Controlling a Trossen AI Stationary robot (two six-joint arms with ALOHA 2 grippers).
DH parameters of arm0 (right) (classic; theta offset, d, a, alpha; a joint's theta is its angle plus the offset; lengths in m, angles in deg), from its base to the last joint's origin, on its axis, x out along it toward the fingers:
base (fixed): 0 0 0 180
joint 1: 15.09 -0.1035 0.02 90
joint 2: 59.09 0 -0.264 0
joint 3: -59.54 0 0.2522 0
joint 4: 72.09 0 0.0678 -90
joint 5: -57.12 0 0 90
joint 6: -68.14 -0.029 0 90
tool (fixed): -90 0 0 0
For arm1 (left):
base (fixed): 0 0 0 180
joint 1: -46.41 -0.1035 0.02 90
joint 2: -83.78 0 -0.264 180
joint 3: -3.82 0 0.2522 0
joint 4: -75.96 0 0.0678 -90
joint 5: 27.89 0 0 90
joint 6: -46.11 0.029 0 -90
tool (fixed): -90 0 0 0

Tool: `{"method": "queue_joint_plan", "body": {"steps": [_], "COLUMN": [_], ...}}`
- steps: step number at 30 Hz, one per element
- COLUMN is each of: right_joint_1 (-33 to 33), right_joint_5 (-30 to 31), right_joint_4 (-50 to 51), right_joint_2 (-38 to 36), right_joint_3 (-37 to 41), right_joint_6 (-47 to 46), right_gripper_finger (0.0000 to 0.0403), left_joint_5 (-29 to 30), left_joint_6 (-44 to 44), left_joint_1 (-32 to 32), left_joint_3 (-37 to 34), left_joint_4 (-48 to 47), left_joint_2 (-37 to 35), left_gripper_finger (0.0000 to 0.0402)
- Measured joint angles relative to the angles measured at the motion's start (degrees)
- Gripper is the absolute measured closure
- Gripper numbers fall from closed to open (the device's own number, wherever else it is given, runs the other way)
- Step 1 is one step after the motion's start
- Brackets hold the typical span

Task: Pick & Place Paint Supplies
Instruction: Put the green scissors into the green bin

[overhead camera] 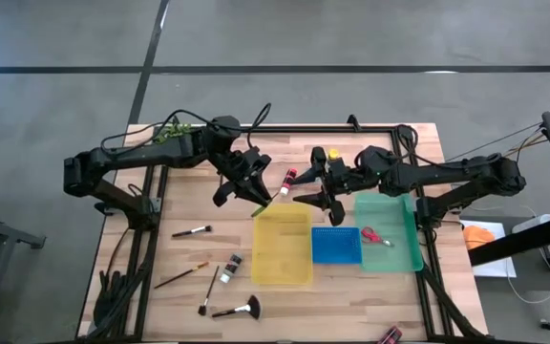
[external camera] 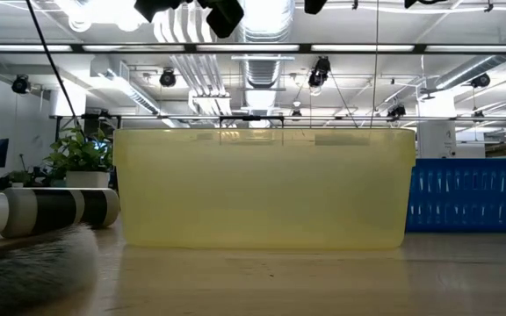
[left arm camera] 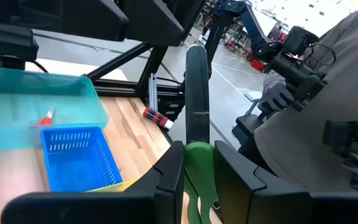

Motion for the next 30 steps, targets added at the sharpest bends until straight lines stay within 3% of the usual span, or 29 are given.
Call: {"method": "queue_joint_plan", "body": {"steps": [9,17,21,25,30], "right_joint_1": [-0.01,-0.02,-0.02,-0.18,-0.30], "right_joint_5": [-1.80,-5.44,-6.29,-7.92,-8.73], "right_joint_4": [2.05,11.58,15.79,19.59,20.12], "right_joint_2": [7.00,11.16,12.07,12.20,12.20], "right_joint_3": [-8.08,-15.31,-17.90,-19.07,-19.77], "right_joint_6": [1.35,4.10,6.41,8.75,9.71], "right_gripper_finger": [0.0209,0.0218,0.0271,0.0367,0.0392], "left_joint_5": [0.00,-0.17,-0.46,-1.08,-1.27], "left_joint_6": [-1.55,-2.59,-2.61,-2.78,-2.76], "left_joint_1": [0.84,1.29,1.60,1.71,1.75], "left_joint_3": [-0.02,-0.04,-0.04,-0.04,-0.04], "left_joint_4": [0.47,0.66,0.66,0.67,0.87], "left_joint_2": [0.00,0.00,0.00,0.00,-0.06], "left_gripper_finger": [0.0334,0.0334,0.0334,0.0334,0.0338]}}
